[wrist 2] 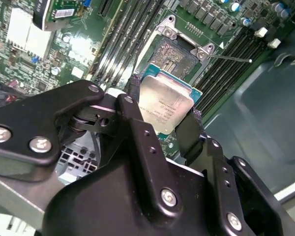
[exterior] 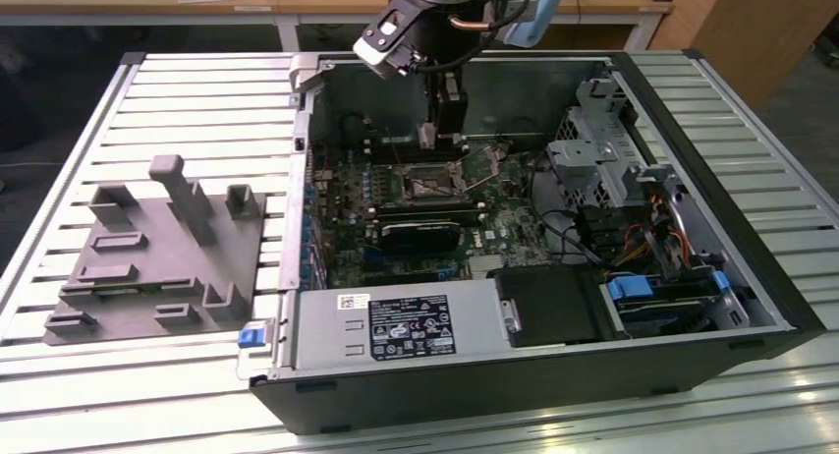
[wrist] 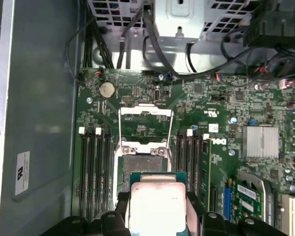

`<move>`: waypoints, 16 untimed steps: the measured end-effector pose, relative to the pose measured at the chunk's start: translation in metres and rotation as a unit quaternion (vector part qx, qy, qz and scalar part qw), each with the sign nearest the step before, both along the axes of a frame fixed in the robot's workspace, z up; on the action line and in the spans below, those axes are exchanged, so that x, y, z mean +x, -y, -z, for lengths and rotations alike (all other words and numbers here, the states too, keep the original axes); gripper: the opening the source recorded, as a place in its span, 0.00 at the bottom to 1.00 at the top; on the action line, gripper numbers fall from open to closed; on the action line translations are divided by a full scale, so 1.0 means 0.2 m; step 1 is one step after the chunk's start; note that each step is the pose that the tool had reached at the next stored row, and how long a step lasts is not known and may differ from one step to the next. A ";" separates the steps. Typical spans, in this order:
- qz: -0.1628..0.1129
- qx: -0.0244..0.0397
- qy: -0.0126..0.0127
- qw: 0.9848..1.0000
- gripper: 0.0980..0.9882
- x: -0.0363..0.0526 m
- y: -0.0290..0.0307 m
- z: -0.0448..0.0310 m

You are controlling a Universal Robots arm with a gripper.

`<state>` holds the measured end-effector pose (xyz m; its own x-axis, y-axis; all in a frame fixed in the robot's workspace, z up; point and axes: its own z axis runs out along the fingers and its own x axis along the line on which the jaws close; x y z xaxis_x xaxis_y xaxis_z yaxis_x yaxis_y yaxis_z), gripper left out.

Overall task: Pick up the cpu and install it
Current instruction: 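Place the cpu into insertion slot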

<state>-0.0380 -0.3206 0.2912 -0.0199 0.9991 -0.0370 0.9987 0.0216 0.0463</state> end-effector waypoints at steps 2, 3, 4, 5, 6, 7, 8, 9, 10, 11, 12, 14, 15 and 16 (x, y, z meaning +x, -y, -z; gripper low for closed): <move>-0.010 0.000 0.000 1.000 0.49 0.000 -0.002 0.018; -0.014 0.000 0.000 1.000 0.49 0.000 -0.003 0.027; -0.017 0.000 0.000 1.000 0.49 0.000 -0.004 0.036; -0.019 0.000 0.000 1.000 0.49 0.000 -0.005 0.046; -0.019 0.000 0.000 1.000 0.49 0.000 -0.006 0.055; -0.019 0.000 0.000 1.000 0.49 0.000 -0.006 0.064; -0.019 0.000 0.000 1.000 0.49 0.000 -0.006 0.073; -0.020 0.000 0.000 1.000 0.49 0.000 -0.007 0.082; -0.019 0.000 0.000 1.000 0.49 0.000 -0.008 0.091; -0.019 0.000 0.000 1.000 0.49 0.000 -0.009 0.099; -0.019 0.000 0.000 1.000 0.49 0.000 -0.010 0.107; -0.019 0.000 0.000 1.000 0.49 0.000 -0.012 0.118; -0.019 0.000 0.000 1.000 0.49 0.000 -0.013 0.124; -0.019 0.000 0.000 1.000 0.49 0.000 -0.013 0.130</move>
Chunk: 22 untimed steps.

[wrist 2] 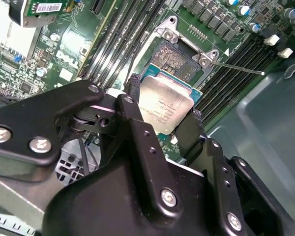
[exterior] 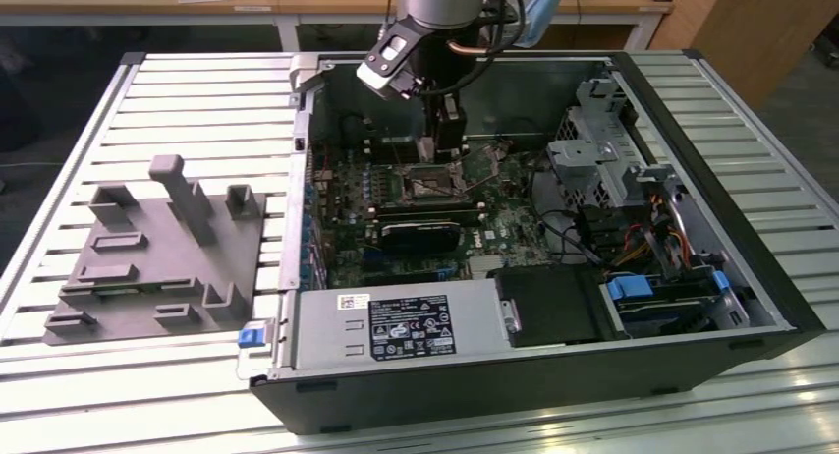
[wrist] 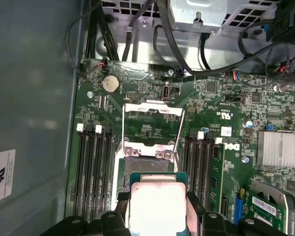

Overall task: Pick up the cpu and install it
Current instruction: 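Place the cpu into insertion slot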

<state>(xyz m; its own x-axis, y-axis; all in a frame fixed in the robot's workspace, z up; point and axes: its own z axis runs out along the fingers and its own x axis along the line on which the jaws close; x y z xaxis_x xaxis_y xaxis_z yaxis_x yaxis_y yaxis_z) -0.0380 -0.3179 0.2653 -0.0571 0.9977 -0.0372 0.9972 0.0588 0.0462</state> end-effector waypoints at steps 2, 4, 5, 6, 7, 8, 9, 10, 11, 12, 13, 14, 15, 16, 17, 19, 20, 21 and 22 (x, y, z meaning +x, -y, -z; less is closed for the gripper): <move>0.002 0.000 0.000 1.000 0.49 0.000 -0.003 0.014; 0.003 0.000 0.000 1.000 0.49 0.000 -0.005 0.027; 0.003 0.000 0.000 1.000 0.49 0.000 -0.005 0.030; 0.003 0.000 0.000 1.000 0.49 0.000 -0.005 0.033; 0.003 0.000 0.000 1.000 0.49 0.000 -0.005 0.035; 0.003 0.000 0.000 1.000 0.49 0.000 -0.005 0.038; 0.003 0.000 0.000 1.000 0.49 0.000 -0.005 0.039; 0.003 0.000 0.000 1.000 0.49 0.000 -0.005 0.040; 0.003 0.000 0.000 1.000 0.49 0.000 -0.005 0.041; 0.003 0.000 0.000 1.000 0.49 0.000 -0.005 0.042; 0.003 0.000 0.000 1.000 0.49 0.000 -0.005 0.043; 0.003 0.000 0.000 1.000 0.49 0.000 -0.005 0.044; 0.003 0.000 0.000 1.000 0.49 0.000 -0.005 0.045; 0.003 0.000 0.000 1.000 0.49 0.000 -0.005 0.046; 0.003 0.000 0.000 1.000 0.49 0.000 -0.005 0.048; 0.003 0.000 0.000 1.000 0.49 0.000 -0.005 0.052; 0.003 0.000 0.000 1.000 0.49 0.000 -0.005 0.056; 0.003 0.000 0.000 1.000 0.49 0.000 -0.005 0.061; 0.003 0.000 0.000 1.000 0.49 0.000 -0.005 0.067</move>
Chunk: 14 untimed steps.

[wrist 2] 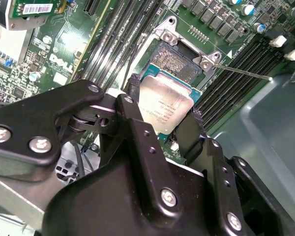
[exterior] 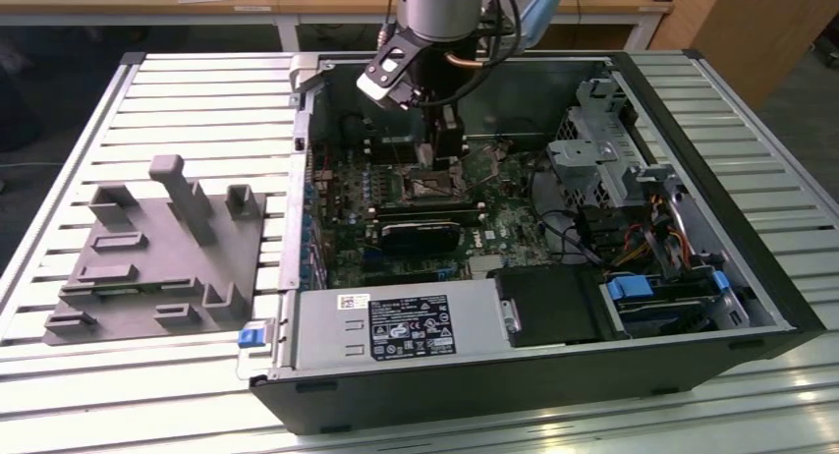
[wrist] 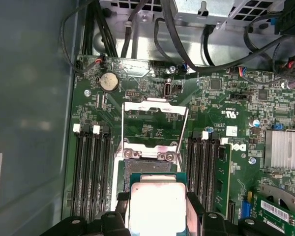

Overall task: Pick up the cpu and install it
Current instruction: 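Place the cpu into insertion slot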

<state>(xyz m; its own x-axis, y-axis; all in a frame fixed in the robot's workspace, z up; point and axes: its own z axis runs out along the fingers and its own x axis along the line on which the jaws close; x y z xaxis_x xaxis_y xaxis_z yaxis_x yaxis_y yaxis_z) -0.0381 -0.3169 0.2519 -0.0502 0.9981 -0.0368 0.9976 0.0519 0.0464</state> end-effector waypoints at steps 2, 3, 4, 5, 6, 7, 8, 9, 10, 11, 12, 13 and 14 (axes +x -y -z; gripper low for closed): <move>0.000 0.000 0.000 1.000 0.49 0.000 0.000 0.013; 0.000 0.000 0.000 1.000 0.49 0.000 0.000 0.020; 0.000 0.000 0.000 1.000 0.49 0.000 0.000 0.025; 0.001 0.000 0.000 1.000 0.49 0.000 0.000 0.031; 0.002 0.000 0.000 1.000 0.49 0.000 0.000 0.037; 0.005 0.000 0.000 1.000 0.49 -0.001 0.000 0.044; 0.009 0.000 0.000 1.000 0.49 -0.003 0.000 0.052; 0.012 0.000 0.000 1.000 0.49 -0.005 0.000 0.060; 0.015 0.000 0.000 1.000 0.49 -0.005 0.000 0.069; 0.016 0.000 0.000 1.000 0.49 -0.006 -0.001 0.077; 0.017 0.000 0.000 1.000 0.49 -0.006 -0.002 0.085; 0.017 0.000 0.000 1.000 0.49 -0.006 -0.004 0.094; 0.017 0.000 0.000 1.000 0.49 -0.006 -0.005 0.102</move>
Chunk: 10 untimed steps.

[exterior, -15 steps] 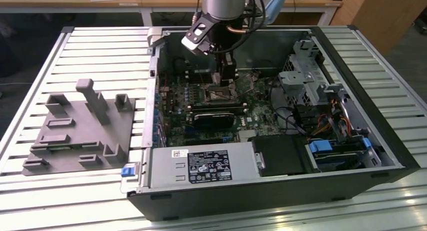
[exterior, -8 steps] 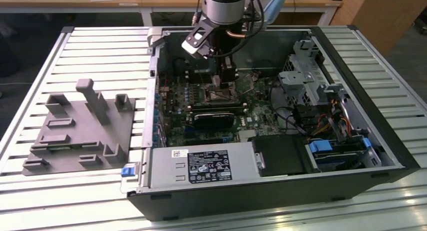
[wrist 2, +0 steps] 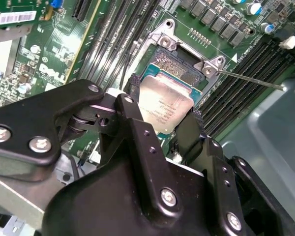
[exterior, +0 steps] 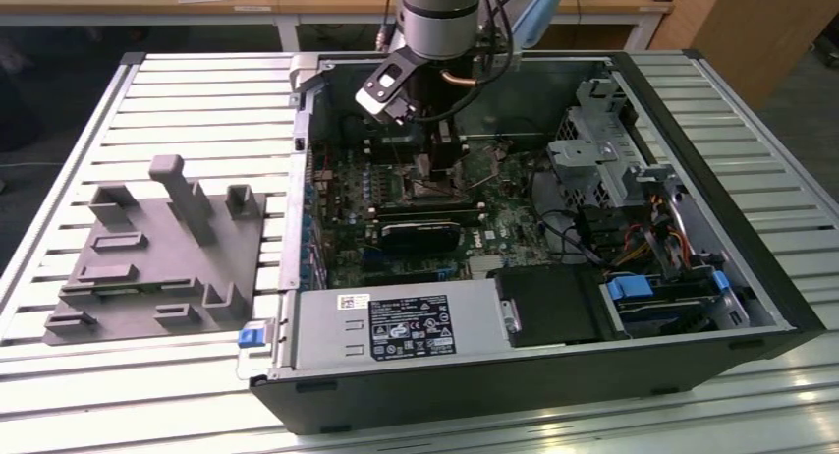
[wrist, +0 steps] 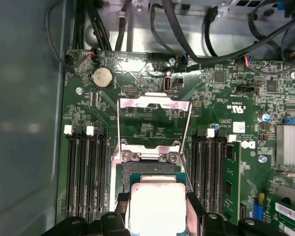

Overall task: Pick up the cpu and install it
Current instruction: 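Place the cpu into insertion slot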

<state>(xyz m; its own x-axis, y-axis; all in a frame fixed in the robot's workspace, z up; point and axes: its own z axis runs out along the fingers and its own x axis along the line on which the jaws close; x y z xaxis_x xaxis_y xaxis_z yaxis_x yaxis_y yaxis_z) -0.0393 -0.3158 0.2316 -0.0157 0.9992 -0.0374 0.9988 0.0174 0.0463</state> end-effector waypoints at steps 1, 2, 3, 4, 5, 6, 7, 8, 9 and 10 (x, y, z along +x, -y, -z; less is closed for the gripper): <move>0.000 0.000 0.000 1.000 0.49 0.000 -0.001 0.008; 0.001 0.000 0.000 1.000 0.49 0.000 -0.002 0.016; 0.001 0.000 0.000 1.000 0.49 0.000 -0.002 0.023; 0.002 0.000 0.000 1.000 0.49 0.000 -0.003 0.030; 0.003 0.000 0.000 1.000 0.49 0.000 -0.003 0.038; 0.003 0.000 0.000 1.000 0.49 0.000 -0.003 0.047; 0.004 0.000 0.000 1.000 0.49 0.000 -0.004 0.055; 0.004 0.000 0.000 1.000 0.49 0.000 -0.004 0.064; 0.005 0.000 0.000 1.000 0.49 0.000 -0.003 0.071; 0.005 0.000 0.000 1.000 0.49 0.000 -0.004 0.078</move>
